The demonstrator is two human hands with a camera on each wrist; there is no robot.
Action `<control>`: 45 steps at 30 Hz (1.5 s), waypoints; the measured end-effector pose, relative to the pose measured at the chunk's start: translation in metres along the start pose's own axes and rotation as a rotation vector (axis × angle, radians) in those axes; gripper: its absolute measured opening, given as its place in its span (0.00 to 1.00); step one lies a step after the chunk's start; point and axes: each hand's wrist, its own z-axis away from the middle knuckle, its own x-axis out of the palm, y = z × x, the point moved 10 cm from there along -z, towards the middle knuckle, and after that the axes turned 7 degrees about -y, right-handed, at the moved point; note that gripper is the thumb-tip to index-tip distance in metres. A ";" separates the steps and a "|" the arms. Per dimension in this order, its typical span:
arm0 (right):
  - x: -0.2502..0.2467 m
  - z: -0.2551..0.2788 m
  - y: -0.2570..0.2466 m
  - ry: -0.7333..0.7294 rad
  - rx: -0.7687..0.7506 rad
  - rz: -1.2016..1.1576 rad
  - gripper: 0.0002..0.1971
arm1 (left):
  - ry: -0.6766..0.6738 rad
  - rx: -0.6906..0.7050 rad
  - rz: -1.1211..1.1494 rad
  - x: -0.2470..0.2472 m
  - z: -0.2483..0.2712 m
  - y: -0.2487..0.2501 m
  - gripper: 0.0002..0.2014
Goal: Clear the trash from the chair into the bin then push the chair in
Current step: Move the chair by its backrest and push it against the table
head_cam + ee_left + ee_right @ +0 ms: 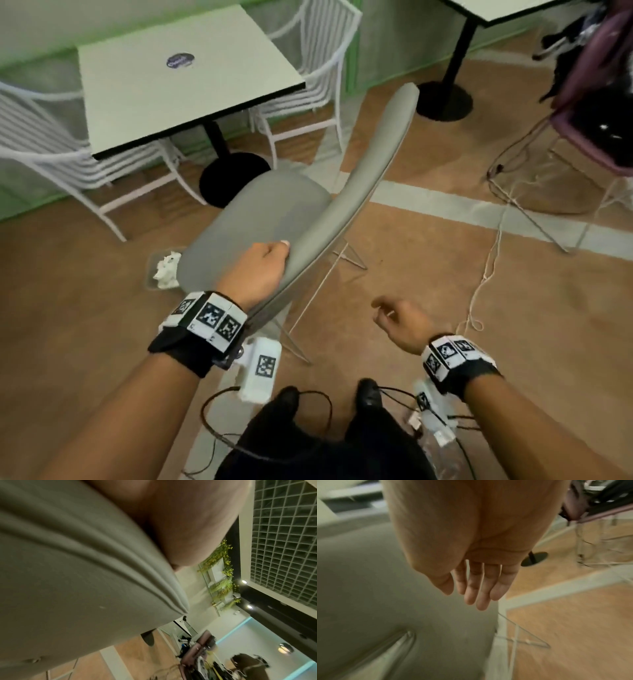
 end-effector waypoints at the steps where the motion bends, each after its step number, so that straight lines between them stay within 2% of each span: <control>1: -0.024 -0.002 -0.011 0.021 -0.074 -0.028 0.11 | 0.034 -0.049 -0.046 0.000 0.001 0.002 0.24; 5: -0.127 0.002 -0.056 0.204 -0.329 -0.020 0.14 | 0.150 -0.189 -0.134 0.005 0.000 0.013 0.20; 9: -0.211 0.009 -0.117 0.435 -0.609 0.114 0.13 | 0.266 -0.316 -0.190 0.009 0.002 0.025 0.25; 11: -0.238 -0.001 -0.141 0.465 -0.681 0.228 0.16 | 0.332 -0.347 -0.281 0.008 0.008 0.034 0.28; 13: -0.256 -0.026 -0.158 0.420 -0.682 0.358 0.20 | 0.427 -0.364 -0.340 0.007 0.017 0.043 0.30; 17: -0.265 -0.083 -0.162 0.294 -0.576 0.700 0.31 | 0.548 -0.378 -0.405 0.007 0.021 0.052 0.31; 22: -0.274 -0.120 -0.163 0.228 -0.518 0.856 0.25 | 0.626 -0.363 -0.416 0.002 0.020 0.055 0.29; 24: -0.273 -0.131 -0.165 0.198 -0.470 0.894 0.27 | 0.638 -0.372 -0.423 0.000 0.019 0.055 0.28; 27: -0.267 -0.139 -0.164 0.208 -0.434 0.896 0.31 | 0.632 -0.389 -0.449 -0.003 0.015 0.048 0.28; 32: -0.270 -0.132 -0.163 0.360 -0.469 0.815 0.27 | 0.612 -0.388 -0.493 -0.004 0.010 0.043 0.29; 36: -0.268 -0.135 -0.165 0.358 -0.460 0.823 0.32 | 0.598 -0.365 -0.516 -0.008 0.008 0.043 0.29; 45: -0.258 -0.122 -0.170 0.397 -0.414 0.789 0.33 | 0.547 -0.329 -0.575 -0.038 0.002 0.024 0.23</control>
